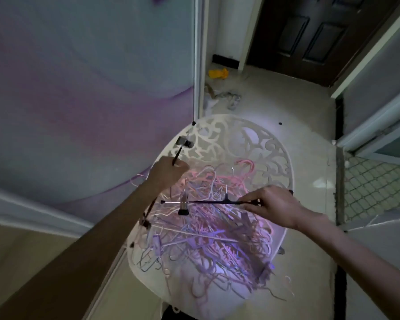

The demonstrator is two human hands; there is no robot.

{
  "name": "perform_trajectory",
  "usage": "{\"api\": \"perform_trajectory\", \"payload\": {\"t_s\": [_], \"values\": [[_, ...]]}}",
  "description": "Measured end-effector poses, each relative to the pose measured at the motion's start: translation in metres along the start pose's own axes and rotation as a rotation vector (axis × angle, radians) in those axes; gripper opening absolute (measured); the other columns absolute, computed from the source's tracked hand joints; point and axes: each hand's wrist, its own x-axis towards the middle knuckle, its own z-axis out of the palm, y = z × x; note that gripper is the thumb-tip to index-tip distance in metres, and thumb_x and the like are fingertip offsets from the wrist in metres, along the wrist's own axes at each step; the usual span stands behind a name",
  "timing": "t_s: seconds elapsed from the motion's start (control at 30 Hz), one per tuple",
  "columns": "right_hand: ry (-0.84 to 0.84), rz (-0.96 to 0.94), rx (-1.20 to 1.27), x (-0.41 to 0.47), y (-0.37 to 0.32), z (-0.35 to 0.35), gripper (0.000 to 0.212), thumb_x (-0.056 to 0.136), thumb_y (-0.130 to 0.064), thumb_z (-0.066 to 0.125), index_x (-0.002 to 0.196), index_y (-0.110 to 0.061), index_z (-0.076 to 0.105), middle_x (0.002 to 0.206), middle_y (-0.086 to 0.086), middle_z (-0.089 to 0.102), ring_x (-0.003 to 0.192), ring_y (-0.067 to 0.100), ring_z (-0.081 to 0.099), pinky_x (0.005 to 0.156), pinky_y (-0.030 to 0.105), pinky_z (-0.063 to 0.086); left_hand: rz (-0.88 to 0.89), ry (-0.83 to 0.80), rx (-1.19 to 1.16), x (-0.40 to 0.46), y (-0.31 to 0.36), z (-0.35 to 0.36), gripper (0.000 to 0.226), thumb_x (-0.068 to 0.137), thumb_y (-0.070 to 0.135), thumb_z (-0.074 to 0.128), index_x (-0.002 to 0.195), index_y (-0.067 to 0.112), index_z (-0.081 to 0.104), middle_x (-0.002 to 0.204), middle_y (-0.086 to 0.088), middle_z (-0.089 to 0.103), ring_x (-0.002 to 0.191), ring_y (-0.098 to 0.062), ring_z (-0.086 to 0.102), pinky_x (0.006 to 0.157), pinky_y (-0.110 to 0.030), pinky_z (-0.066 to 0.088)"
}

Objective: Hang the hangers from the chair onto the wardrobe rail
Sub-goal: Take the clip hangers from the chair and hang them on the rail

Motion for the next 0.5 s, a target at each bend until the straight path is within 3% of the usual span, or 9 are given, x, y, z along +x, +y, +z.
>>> {"api": "perform_trajectory", "payload": {"t_s": [0.07, 0.1, 0.13, 0.2, 0.23, 0.3, 0.37, 0.43, 0.5], "values": [[-0.039, -0.036, -0.033, 0.004, -0.018, -0.014, 0.029, 0.091, -0.052, 0.046, 0.119, -0.052, 0.055, 0.098, -0.009, 0.072, 0.091, 0.011, 0.065, 0.059, 0.026, 0.035, -0.049, 0.088, -0.09, -0.034, -0.017, -0.013, 0.028, 0.085, 0.032, 0.065, 0.095, 0.006, 0.07, 0.094, -0.023, 0.069, 0.086, -0.033, 0.065, 0.074, -0.034, 0.046], [-0.049, -0.059, -0.045, 0.005, -0.027, -0.018, 0.031, 0.092, -0.054, 0.043, 0.122, -0.054, 0.05, 0.098, -0.008, 0.071, 0.091, 0.011, 0.065, 0.06, 0.026, 0.036, -0.086, 0.124, -0.132, -0.052, -0.024, -0.02, 0.027, 0.083, 0.032, 0.067, 0.094, 0.008, 0.072, 0.087, -0.023, 0.07, 0.084, -0.035, 0.066, 0.071, -0.035, 0.044], [-0.054, -0.091, -0.05, 0.008, -0.039, -0.029, 0.033, 0.092, -0.055, 0.041, 0.124, -0.055, 0.047, 0.099, -0.007, 0.071, 0.092, 0.012, 0.065, 0.062, 0.027, 0.037, -0.133, 0.158, -0.175, -0.073, -0.029, -0.035, 0.025, 0.079, 0.036, 0.07, 0.088, 0.012, 0.072, 0.068, -0.018, 0.068, 0.07, -0.032, 0.064, 0.065, -0.033, 0.039], [-0.04, -0.133, -0.053, 0.01, -0.065, -0.046, 0.032, 0.094, -0.052, 0.04, 0.125, -0.054, 0.048, 0.104, -0.008, 0.071, 0.095, 0.014, 0.065, 0.065, 0.028, 0.039, -0.22, 0.196, -0.252, -0.11, -0.042, -0.057, 0.024, 0.078, 0.039, 0.071, 0.076, 0.017, 0.062, 0.038, 0.004, 0.044, 0.041, -0.014, 0.043, 0.054, -0.029, 0.029], [-0.028, -0.155, -0.06, 0.012, -0.077, -0.053, 0.031, 0.094, -0.049, 0.041, 0.124, -0.052, 0.05, 0.108, -0.01, 0.07, 0.098, 0.014, 0.065, 0.066, 0.028, 0.04, -0.23, 0.214, -0.293, -0.125, -0.048, -0.066, 0.022, 0.082, 0.035, 0.068, 0.076, 0.016, 0.058, 0.037, 0.008, 0.04, 0.039, -0.01, 0.038, 0.05, -0.027, 0.026], [-0.03, -0.215, -0.076, 0.011, -0.105, -0.061, 0.03, 0.096, -0.044, 0.043, 0.124, -0.048, 0.053, 0.118, -0.012, 0.067, 0.104, 0.013, 0.063, 0.071, 0.028, 0.043, -0.243, 0.251, -0.377, -0.161, -0.06, -0.084, 0.015, 0.088, 0.022, 0.063, 0.075, 0.017, 0.059, 0.055, 0.005, 0.053, 0.053, -0.013, 0.05, 0.05, -0.024, 0.032], [-0.029, -0.26, -0.094, 0.009, -0.131, -0.063, 0.03, 0.096, -0.041, 0.043, 0.124, -0.046, 0.054, 0.122, -0.014, 0.064, 0.107, 0.011, 0.061, 0.075, 0.024, 0.043, -0.181, 0.309, -0.441, -0.19, -0.069, -0.097, 0.02, 0.089, 0.01, 0.061, 0.075, 0.021, 0.07, 0.071, 0.002, 0.067, 0.067, -0.012, 0.063, 0.065, -0.02, 0.046], [-0.024, -0.297, -0.079, 0.004, -0.162, -0.065, 0.03, 0.096, -0.041, 0.043, 0.124, -0.044, 0.055, 0.119, -0.013, 0.065, 0.103, 0.01, 0.062, 0.075, 0.024, 0.043, -0.182, 0.349, -0.374, -0.226, -0.077, -0.115, 0.011, 0.087, 0.02, 0.065, 0.09, 0.013, 0.073, 0.075, -0.001, 0.072, 0.07, -0.012, 0.066, 0.073, -0.021, 0.048], [-0.011, -0.326, -0.054, -0.004, -0.189, -0.067, 0.029, 0.096, -0.039, 0.045, 0.122, -0.041, 0.058, 0.11, -0.011, 0.07, 0.089, 0.006, 0.062, 0.072, 0.024, 0.042, -0.237, 0.334, -0.362, -0.255, -0.088, -0.133, 0.024, 0.086, 0.033, 0.066, 0.092, 0.01, 0.072, 0.045, 0.002, 0.058, 0.039, -0.006, 0.052, 0.046, -0.014, 0.043]]}}
